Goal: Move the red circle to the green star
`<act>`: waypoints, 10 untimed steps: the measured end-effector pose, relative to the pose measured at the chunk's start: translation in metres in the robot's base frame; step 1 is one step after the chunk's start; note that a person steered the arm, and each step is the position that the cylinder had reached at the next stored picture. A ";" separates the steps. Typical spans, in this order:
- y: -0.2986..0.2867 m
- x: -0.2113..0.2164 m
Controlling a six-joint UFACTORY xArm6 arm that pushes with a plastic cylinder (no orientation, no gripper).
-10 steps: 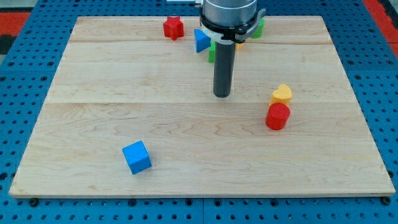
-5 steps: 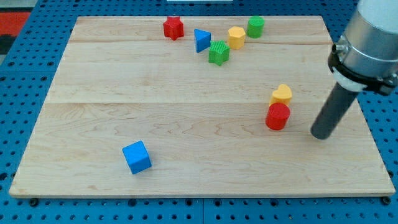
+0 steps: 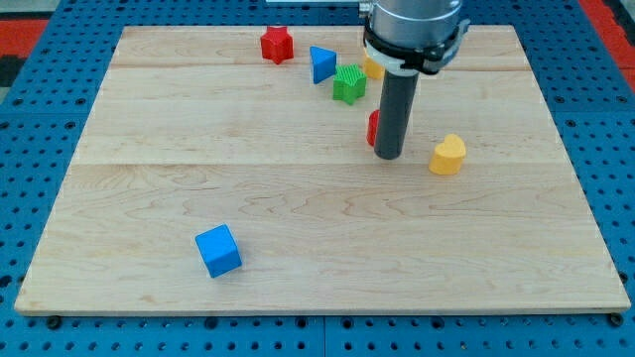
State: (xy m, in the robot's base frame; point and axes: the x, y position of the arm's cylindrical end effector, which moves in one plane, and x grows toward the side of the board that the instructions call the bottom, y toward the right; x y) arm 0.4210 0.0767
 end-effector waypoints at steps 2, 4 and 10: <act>0.009 -0.009; 0.046 -0.035; -0.059 -0.014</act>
